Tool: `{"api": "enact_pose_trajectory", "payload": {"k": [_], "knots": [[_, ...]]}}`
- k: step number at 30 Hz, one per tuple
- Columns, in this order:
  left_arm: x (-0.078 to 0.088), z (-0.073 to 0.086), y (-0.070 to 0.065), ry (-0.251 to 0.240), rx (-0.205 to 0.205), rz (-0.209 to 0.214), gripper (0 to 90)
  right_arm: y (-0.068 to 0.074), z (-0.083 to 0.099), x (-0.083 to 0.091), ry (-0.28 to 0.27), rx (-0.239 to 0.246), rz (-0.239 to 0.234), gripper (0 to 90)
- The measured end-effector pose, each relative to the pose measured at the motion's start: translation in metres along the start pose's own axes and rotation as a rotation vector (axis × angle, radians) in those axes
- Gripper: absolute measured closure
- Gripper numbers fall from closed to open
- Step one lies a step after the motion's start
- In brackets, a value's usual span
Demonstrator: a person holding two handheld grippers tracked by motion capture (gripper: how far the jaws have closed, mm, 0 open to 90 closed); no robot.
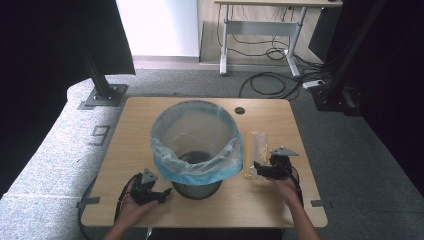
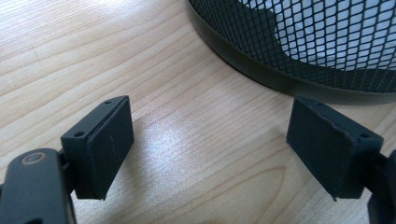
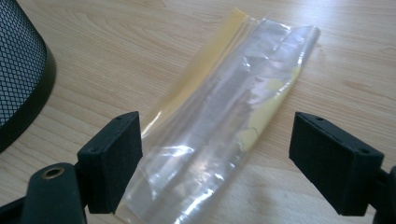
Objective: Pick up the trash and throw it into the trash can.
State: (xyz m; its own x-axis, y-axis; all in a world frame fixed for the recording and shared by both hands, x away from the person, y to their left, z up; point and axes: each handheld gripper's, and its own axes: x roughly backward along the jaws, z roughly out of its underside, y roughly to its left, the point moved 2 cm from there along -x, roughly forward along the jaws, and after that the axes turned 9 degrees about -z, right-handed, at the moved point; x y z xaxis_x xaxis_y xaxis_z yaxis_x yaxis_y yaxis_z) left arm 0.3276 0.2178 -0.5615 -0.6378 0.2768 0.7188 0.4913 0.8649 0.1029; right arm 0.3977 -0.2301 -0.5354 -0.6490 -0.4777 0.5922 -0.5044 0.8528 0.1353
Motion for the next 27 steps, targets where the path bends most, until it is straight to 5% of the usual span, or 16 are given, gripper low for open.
{"api": "enact_pose_trajectory", "payload": {"k": [16, 27], "knots": [[0.000, 0.000, 0.000, 0.000, 0.001, -0.001, 14.7, 0.009, -0.003, -0.039, 0.102, 0.007, 0.021, 3.7], [0.000, 0.000, 0.000, 0.000, 0.001, -0.001, 14.7, 0.013, 0.002, -0.052, 0.141, 0.022, 0.046, 5.3]]}}
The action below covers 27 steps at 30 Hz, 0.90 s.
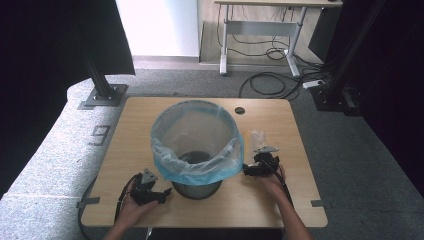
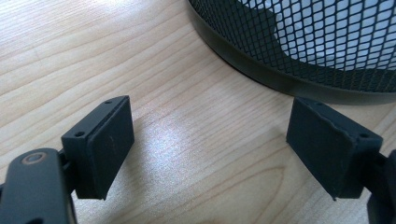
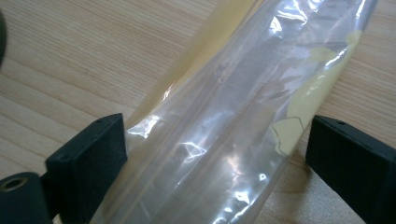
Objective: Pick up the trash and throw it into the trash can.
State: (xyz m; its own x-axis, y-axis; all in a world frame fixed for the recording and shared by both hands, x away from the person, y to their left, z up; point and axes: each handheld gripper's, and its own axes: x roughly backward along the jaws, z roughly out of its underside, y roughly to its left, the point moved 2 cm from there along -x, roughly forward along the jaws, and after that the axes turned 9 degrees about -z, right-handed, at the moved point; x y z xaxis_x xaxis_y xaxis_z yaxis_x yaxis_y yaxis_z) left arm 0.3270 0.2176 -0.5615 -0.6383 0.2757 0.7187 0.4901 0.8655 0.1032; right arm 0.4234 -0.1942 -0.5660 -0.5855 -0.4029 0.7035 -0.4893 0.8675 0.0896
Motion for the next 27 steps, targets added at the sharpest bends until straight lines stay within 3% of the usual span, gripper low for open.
{"api": "enact_pose_trajectory", "payload": {"k": [4, 8, 17, 21, 27], "knots": [[0.000, 0.000, 0.000, 0.000, 0.000, 0.001, 14.7, -0.002, 0.000, 0.003, -0.007, -0.031, -0.003, 17.3], [0.000, 0.000, 0.000, 0.000, 0.000, 0.001, 14.7, -0.003, 0.001, 0.008, -0.021, -0.037, 0.002, 37.0], [0.000, 0.000, -0.001, 0.000, -0.004, 0.002, 14.8, -0.002, 0.001, 0.013, -0.023, -0.013, -0.039, 77.5], [0.000, 0.000, -0.001, 0.000, -0.004, 0.003, 14.7, -0.007, 0.002, 0.018, -0.044, -0.033, -0.043, 85.4], [0.000, 0.000, -0.001, 0.000, -0.004, 0.004, 14.7, -0.015, 0.005, 0.037, -0.115, -0.068, -0.064, 86.9]]}}
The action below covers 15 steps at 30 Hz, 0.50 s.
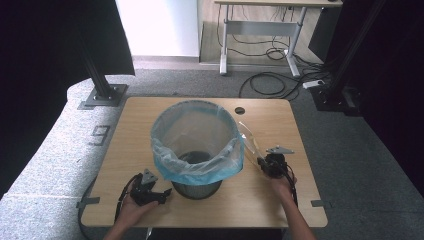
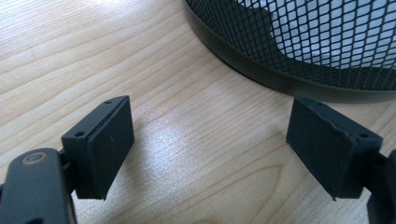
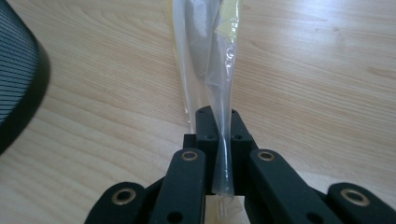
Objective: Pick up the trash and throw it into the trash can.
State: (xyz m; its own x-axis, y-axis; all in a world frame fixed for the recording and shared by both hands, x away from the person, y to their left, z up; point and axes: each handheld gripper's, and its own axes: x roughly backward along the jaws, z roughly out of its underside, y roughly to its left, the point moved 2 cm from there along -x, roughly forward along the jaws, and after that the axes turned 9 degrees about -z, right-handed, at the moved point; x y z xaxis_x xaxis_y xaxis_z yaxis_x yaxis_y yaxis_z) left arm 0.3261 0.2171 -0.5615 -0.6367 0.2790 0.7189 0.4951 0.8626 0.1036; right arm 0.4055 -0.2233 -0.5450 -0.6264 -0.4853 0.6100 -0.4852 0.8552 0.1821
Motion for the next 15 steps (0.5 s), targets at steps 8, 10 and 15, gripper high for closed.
{"api": "enact_pose_trajectory", "payload": {"k": [8, 10, 15], "knots": [[0.000, 0.000, 0.000, -0.001, 0.000, 0.001, 14.7, 0.003, 0.000, 0.038, -0.100, -0.015, -0.053, 87.0], [0.000, 0.000, 0.000, -0.001, -0.001, 0.001, 14.7, 0.004, -0.002, 0.045, -0.132, -0.019, -0.056, 87.1], [0.000, 0.000, 0.000, -0.001, -0.001, 0.001, 14.7, 0.002, -0.009, 0.062, -0.217, -0.043, -0.074, 87.1]]}}
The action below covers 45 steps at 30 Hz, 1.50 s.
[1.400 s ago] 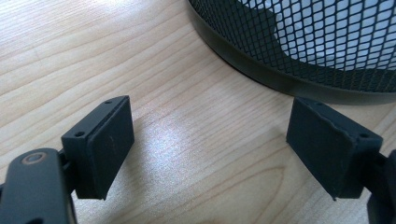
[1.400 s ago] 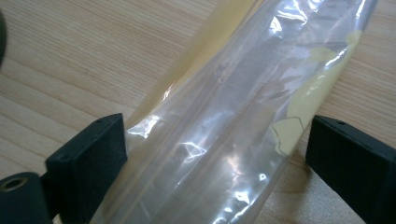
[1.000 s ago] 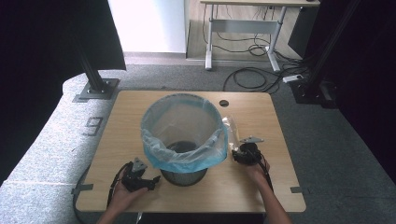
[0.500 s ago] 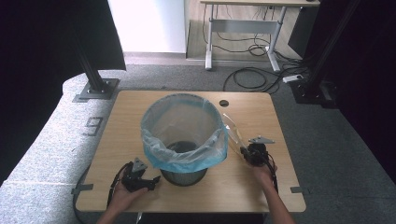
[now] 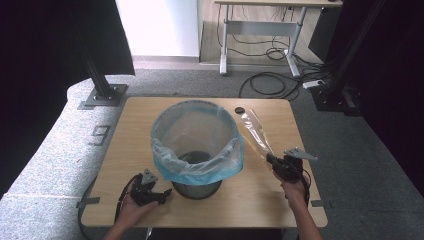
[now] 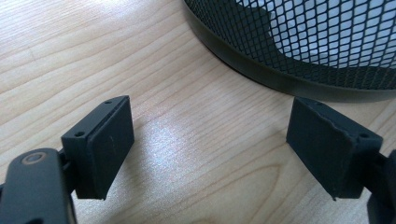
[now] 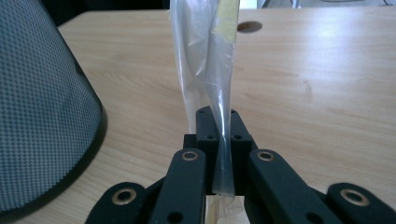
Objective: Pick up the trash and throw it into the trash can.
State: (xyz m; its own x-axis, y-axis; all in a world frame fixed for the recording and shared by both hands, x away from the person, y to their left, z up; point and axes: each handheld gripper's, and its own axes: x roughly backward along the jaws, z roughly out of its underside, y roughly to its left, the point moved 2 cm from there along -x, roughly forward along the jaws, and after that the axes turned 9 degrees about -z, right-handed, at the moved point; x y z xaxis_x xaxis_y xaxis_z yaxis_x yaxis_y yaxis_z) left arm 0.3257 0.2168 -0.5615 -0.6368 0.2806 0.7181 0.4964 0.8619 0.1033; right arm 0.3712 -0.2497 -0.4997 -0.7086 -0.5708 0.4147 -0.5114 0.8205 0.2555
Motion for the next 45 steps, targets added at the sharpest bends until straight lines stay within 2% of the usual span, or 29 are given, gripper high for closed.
{"api": "enact_pose_trajectory", "payload": {"k": [20, 27, 45], "knots": [[0.000, 0.000, 0.000, 0.002, -0.005, 0.004, 14.6, 0.006, -0.023, 0.028, -0.133, 0.029, -0.033, 87.1], [0.000, 0.000, 0.000, 0.001, -0.005, 0.004, 14.6, 0.014, -0.031, 0.036, -0.155, 0.058, -0.042, 87.1], [0.000, -0.001, 0.000, 0.002, -0.007, 0.008, 14.6, 0.028, -0.045, 0.052, -0.203, 0.097, -0.064, 87.0]]}}
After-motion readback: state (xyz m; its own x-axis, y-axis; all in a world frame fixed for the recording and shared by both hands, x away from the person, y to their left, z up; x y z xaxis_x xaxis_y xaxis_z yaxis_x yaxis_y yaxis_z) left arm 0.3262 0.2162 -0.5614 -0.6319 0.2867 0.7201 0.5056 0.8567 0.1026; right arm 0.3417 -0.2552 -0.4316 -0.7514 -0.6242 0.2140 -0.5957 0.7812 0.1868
